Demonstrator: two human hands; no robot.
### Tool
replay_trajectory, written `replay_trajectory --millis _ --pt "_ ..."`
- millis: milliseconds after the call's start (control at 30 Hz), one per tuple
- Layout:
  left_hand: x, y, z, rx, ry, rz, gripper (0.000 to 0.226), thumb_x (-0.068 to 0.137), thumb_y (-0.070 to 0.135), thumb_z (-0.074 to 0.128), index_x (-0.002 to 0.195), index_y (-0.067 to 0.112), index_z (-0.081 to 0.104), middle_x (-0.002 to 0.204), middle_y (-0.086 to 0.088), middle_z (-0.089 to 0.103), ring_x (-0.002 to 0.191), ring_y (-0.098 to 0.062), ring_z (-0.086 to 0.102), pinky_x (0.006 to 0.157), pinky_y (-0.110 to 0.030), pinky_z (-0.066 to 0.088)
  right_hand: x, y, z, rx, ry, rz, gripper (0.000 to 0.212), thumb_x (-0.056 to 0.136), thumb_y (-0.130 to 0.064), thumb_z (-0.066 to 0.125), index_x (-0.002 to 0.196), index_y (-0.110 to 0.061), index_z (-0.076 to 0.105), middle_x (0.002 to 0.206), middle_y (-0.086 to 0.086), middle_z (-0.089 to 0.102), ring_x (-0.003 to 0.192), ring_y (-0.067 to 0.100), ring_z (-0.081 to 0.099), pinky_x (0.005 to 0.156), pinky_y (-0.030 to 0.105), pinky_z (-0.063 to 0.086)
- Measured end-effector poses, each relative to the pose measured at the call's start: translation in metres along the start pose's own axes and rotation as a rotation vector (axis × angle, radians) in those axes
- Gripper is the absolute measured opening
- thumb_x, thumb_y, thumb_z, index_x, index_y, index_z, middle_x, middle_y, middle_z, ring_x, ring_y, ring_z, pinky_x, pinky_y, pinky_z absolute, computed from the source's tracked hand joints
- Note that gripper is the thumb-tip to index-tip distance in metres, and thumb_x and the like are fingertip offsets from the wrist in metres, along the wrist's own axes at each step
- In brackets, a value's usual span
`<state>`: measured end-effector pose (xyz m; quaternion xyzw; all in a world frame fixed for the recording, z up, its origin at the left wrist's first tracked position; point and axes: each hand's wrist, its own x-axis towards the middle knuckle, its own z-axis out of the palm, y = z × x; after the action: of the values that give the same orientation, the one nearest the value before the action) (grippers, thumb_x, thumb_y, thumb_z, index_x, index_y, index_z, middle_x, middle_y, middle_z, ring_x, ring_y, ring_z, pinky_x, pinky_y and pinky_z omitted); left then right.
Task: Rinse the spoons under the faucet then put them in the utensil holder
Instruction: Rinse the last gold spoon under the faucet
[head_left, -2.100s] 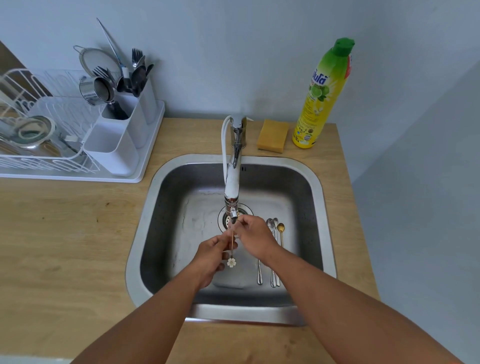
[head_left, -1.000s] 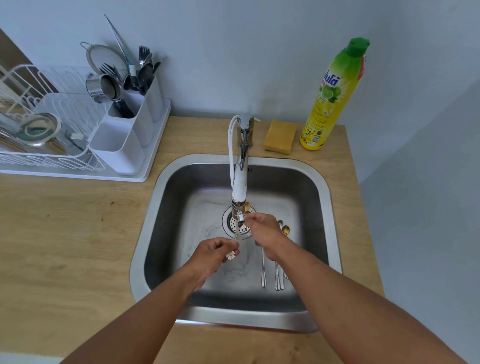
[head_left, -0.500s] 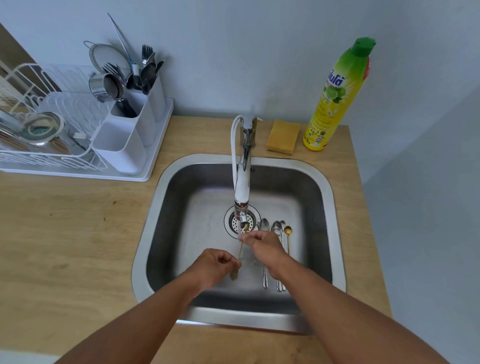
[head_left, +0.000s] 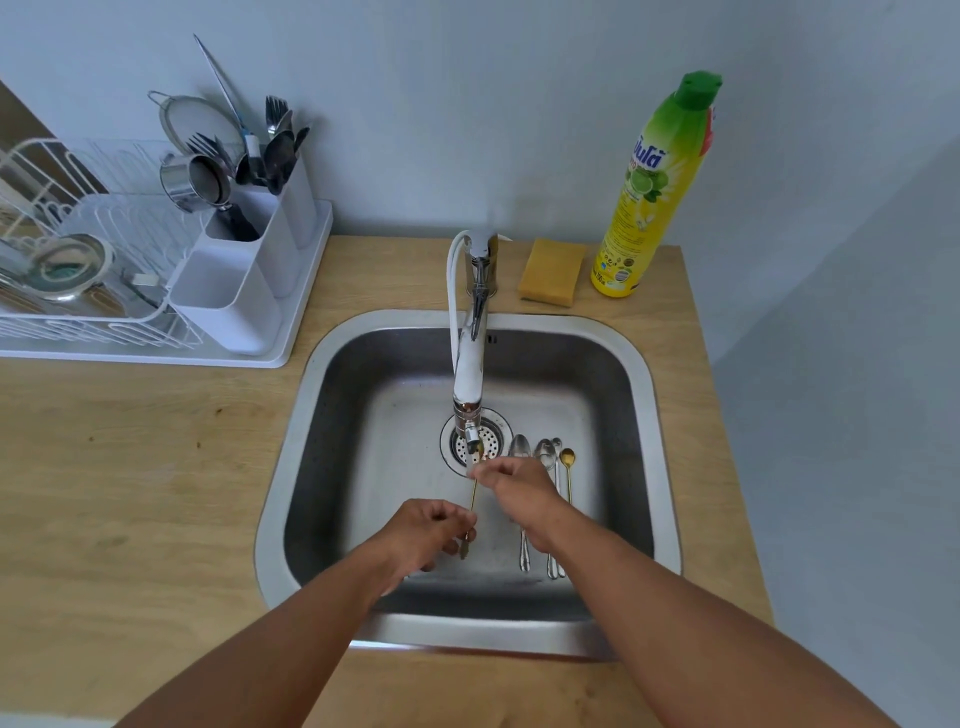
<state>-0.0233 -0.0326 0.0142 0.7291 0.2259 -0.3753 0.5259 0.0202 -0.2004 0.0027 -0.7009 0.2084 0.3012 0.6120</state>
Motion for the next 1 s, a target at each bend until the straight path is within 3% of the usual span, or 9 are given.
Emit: replay_trajectory --millis 133,300,533,633,700,767,833,1000 --pt "0.0 -0.003 0.006 0.023 0.034 -0.006 0.021 0.092 0.038 0.076 0.093 0.018 0.079 0.083 0.006 0.079 0.074 -0.01 0.063 0.057 -0.023 0.042 -0.005 0.013 0.008 -0.048 0.043 -0.052 0.007 0.094 -0.028 0.072 0.09 -0.024 0.076 0.099 -0.011 0.076 0.1 0.009 0.068 0.084 0.023 0.049" --pt "0.0 -0.001 0.024 -0.01 0.047 -0.003 0.017 0.093 0.037 0.074 0.095 0.02 0.078 0.082 0.009 0.08 0.073 -0.009 0.062 0.058 -0.023 0.042 -0.008 0.005 0.006 -0.229 0.05 -0.135 0.014 0.095 -0.032 0.069 0.091 -0.02 0.077 0.094 -0.007 0.077 0.094 0.014 0.071 0.089 0.034 0.057" --pt "0.001 -0.005 0.035 0.098 -0.006 -0.012 0.014 0.094 0.037 0.075 0.093 0.023 0.079 0.084 0.011 0.081 0.068 -0.007 0.061 0.049 -0.018 0.043 -0.016 0.009 -0.012 -0.596 0.286 -0.125 0.019 0.096 -0.032 0.06 0.08 -0.025 0.07 0.084 -0.008 0.072 0.081 0.016 0.067 0.073 0.03 0.054" --pt "0.008 -0.009 0.028 0.136 0.035 -0.002 0.013 0.091 0.033 0.078 0.089 0.02 0.08 0.079 0.008 0.079 0.06 -0.007 0.059 0.041 -0.014 0.038 -0.016 0.013 -0.025 -0.718 0.421 -0.044 0.022 0.097 -0.028 0.055 0.086 -0.022 0.073 0.093 0.001 0.073 0.085 0.025 0.068 0.07 0.028 0.051" --pt "0.013 -0.012 0.02 0.167 0.053 0.004 0.009 0.089 0.027 0.081 0.085 0.019 0.081 0.073 0.01 0.078 0.062 -0.007 0.062 0.046 -0.014 0.044 -0.014 0.016 -0.035 -0.772 0.488 -0.006 0.021 0.098 -0.023 0.055 0.095 -0.018 0.076 0.099 0.009 0.073 0.089 0.03 0.07 0.071 0.028 0.052" --pt "0.018 -0.014 0.012 0.213 0.059 0.022 0.009 0.087 0.026 0.083 0.086 0.018 0.081 0.081 0.007 0.08 0.077 -0.009 0.07 0.068 -0.021 0.056 -0.013 0.017 -0.044 -0.82 0.518 0.037 0.016 0.097 -0.015 0.059 0.095 -0.01 0.073 0.096 0.012 0.072 0.086 0.031 0.071 0.07 0.03 0.057" --pt "0.021 -0.016 0.004 0.316 0.083 0.036 0.015 0.089 0.035 0.08 0.09 0.02 0.08 0.091 0.007 0.079 0.088 -0.01 0.071 0.086 -0.028 0.056 -0.012 0.017 -0.05 -0.873 0.534 0.067 0.011 0.094 -0.006 0.059 0.089 -0.008 0.069 0.089 0.012 0.069 0.082 0.03 0.071 0.071 0.035 0.062" --pt "0.02 -0.021 -0.013 0.485 0.174 0.044 0.019 0.091 0.045 0.072 0.096 0.027 0.074 0.105 0.004 0.073 0.097 -0.016 0.066 0.086 -0.029 0.052 -0.008 0.015 -0.057 -0.936 0.541 0.118 0.011 0.094 -0.002 0.06 0.101 -0.005 0.068 0.096 0.012 0.069 0.087 0.029 0.071 0.065 0.032 0.056"
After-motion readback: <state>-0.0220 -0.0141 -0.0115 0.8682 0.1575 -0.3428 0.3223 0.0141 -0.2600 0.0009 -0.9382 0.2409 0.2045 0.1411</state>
